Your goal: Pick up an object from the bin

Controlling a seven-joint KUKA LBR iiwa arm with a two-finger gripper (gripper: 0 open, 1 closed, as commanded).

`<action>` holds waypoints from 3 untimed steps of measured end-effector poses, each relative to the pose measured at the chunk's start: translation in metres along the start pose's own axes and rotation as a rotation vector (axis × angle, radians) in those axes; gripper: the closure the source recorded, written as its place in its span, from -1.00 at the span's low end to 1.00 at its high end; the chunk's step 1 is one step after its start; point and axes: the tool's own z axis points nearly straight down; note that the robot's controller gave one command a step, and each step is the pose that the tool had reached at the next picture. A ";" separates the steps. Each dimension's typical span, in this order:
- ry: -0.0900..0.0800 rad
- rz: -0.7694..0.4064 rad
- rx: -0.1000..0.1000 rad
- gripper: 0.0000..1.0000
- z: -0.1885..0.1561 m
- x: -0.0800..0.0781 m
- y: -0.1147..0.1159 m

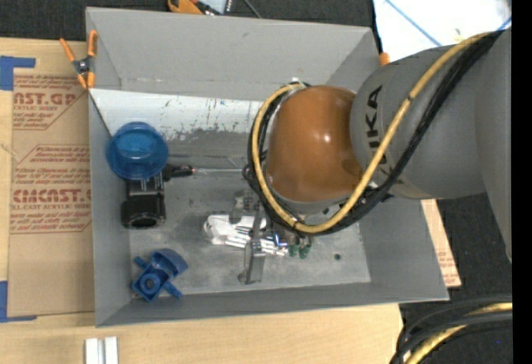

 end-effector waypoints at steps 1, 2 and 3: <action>-0.008 0.002 -0.001 -1.00 -0.004 -0.002 -0.001; -0.012 0.196 -0.004 -1.00 0.090 -0.038 -0.053; -0.012 0.073 -0.003 -1.00 0.103 -0.032 -0.048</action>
Offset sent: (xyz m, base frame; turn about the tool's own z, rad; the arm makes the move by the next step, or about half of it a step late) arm 0.0400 -0.0619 -0.1039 0.2220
